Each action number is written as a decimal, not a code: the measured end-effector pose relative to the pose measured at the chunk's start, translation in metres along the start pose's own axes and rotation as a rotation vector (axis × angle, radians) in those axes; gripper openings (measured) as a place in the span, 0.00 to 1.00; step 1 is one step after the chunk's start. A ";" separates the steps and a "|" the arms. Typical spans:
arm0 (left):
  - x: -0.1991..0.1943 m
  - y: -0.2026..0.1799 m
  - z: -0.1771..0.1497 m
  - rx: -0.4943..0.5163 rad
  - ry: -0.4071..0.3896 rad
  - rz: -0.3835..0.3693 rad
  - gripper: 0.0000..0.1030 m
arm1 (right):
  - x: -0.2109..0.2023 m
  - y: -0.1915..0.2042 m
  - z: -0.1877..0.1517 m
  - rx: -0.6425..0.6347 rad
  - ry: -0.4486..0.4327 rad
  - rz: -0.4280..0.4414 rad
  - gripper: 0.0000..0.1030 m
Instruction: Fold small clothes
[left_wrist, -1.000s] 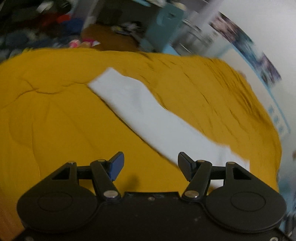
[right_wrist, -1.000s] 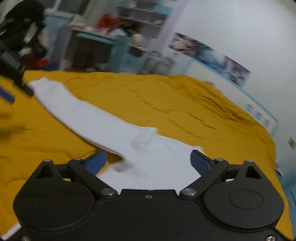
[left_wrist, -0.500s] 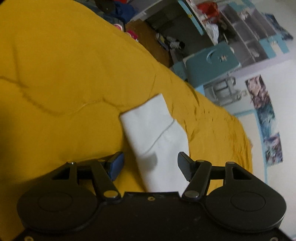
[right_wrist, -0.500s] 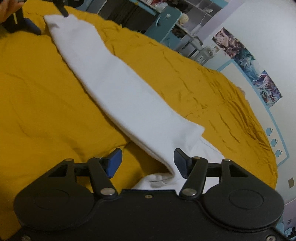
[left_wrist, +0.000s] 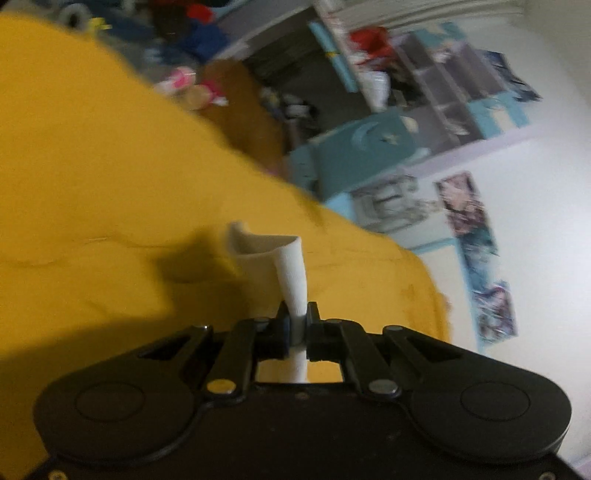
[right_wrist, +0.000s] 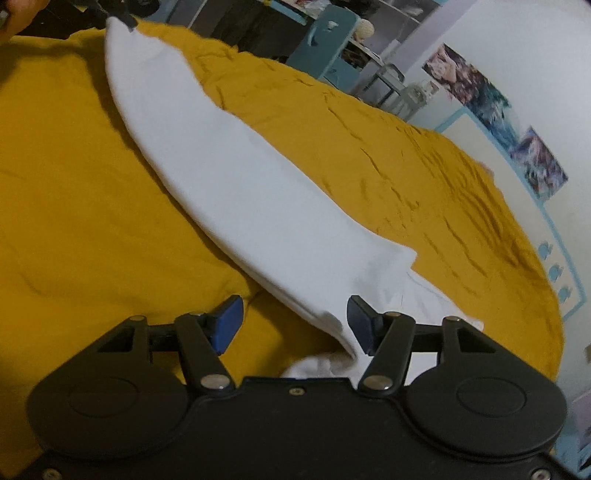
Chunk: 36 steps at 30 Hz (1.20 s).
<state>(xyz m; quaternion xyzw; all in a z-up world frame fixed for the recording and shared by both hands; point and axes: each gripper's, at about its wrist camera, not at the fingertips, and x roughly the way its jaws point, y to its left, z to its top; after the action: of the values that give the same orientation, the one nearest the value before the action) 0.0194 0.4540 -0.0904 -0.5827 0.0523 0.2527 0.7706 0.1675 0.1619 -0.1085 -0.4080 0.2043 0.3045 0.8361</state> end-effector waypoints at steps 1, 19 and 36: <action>-0.003 -0.020 -0.001 0.029 0.006 -0.043 0.04 | -0.008 -0.007 -0.002 0.029 -0.013 0.001 0.59; 0.012 -0.335 -0.360 0.470 0.640 -0.666 0.04 | -0.144 -0.186 -0.196 0.548 0.091 -0.259 0.65; 0.008 -0.249 -0.434 0.775 0.755 -0.311 0.42 | -0.112 -0.293 -0.353 1.207 0.139 -0.142 0.66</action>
<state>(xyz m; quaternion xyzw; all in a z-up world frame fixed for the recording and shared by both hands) 0.2310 0.0075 -0.0134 -0.3080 0.3271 -0.1275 0.8843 0.2505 -0.3026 -0.0851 0.1064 0.3671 0.0512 0.9227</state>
